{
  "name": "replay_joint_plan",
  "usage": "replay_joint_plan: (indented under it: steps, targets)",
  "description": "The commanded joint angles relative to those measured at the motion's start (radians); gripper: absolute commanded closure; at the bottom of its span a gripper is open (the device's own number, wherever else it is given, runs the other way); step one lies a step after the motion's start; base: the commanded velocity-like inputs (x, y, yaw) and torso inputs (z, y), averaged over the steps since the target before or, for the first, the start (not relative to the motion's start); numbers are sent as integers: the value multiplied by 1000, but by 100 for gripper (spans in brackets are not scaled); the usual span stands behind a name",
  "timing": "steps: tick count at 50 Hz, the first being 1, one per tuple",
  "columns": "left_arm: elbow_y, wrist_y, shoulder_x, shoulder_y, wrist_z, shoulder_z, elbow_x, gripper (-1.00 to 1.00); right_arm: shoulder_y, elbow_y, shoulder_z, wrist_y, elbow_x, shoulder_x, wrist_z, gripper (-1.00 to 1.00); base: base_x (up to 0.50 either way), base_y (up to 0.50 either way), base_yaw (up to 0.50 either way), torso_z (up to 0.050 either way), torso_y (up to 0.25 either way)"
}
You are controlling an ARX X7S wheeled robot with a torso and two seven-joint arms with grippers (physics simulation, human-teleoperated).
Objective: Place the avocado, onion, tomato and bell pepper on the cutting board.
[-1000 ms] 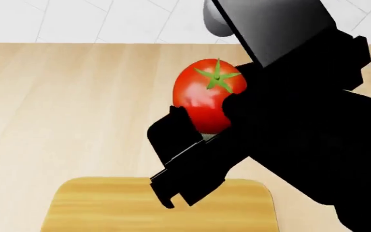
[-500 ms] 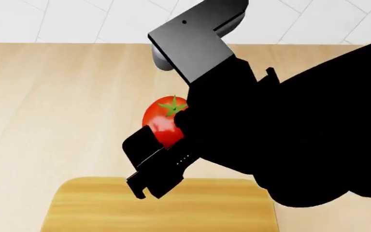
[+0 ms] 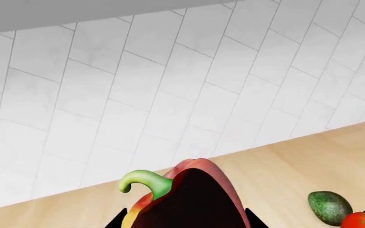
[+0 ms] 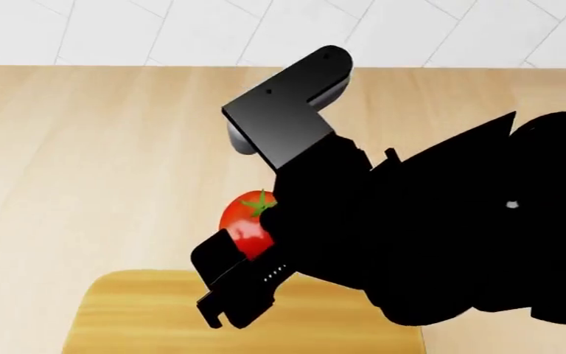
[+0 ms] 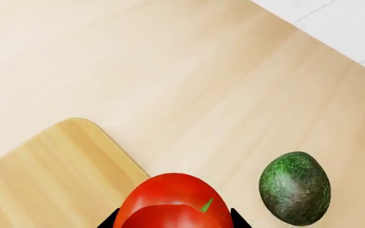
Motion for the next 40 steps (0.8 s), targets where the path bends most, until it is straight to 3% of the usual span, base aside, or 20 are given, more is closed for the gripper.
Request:
replay_joint_plan:
  steps: [1, 20, 21, 40]
  targets:
    - [-7, 13, -3, 6, -7, -6, -2, 100, -24, -2, -9, 0, -15, -5, -16, 100, 0, 0, 0, 0, 0]
    - [-9, 18, -6, 39, 8, -22, 21, 100, -61, -1, -36, -14, -52, -8, -38, 100, 0, 0, 0, 0, 0]
    - [-11, 17, -5, 37, 8, -21, 21, 100, -58, 0, -36, -12, -48, -8, -36, -100, 0, 0, 0, 0, 0]
    - [-6, 16, 5, 75, 27, -30, 54, 100, 63, -75, 24, -11, 98, 22, 84, -100, 0, 0, 0, 1, 0]
